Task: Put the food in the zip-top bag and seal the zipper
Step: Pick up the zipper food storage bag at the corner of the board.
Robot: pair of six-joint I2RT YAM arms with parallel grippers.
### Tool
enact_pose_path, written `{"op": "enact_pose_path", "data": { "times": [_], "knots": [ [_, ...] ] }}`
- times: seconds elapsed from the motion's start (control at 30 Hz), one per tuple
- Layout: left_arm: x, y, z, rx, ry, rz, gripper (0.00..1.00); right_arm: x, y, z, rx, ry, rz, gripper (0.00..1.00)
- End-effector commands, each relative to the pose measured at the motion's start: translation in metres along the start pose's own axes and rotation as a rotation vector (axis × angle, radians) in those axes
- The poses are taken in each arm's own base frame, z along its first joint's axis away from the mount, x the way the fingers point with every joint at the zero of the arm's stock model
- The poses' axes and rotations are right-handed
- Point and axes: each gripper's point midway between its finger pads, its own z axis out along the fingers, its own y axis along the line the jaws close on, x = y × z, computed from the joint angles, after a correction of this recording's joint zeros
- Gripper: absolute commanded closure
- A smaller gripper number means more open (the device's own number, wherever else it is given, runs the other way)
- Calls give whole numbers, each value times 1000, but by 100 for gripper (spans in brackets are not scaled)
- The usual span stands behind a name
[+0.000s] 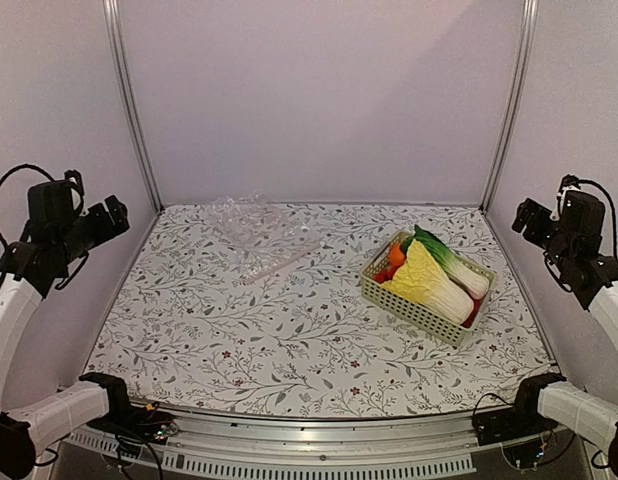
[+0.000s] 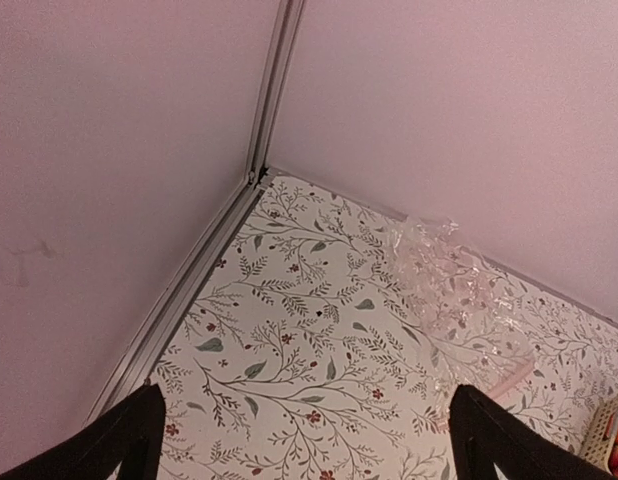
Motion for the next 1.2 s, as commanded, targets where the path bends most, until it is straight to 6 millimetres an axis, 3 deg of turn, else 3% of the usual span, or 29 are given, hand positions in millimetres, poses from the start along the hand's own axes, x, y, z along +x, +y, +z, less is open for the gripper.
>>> {"op": "enact_pose_path", "data": {
  "times": [0.0,0.27,0.57,0.67,0.77,0.93,1.03,1.17],
  "knots": [
    [0,-4,-5,27,4,-2,1,-2,1,-7,-4,25,-20,1],
    [12,-18,-1,113,34,-12,0,2,17,-13,-102,63,-41,1],
    [97,-95,35,371,262,-79,0,29,67,-26,-396,234,-24,1],
    [132,-118,55,433,369,-95,0,33,72,-31,-430,260,-8,1],
    [153,-145,75,523,415,-136,1,34,74,-35,-453,263,4,1],
    [186,-181,119,554,499,-95,14,34,77,-39,-475,268,14,1],
    [202,-195,145,568,533,-120,24,33,80,-40,-488,272,20,1],
    [211,-205,173,549,545,-148,27,31,81,-44,-499,270,20,1]
  ]
}}
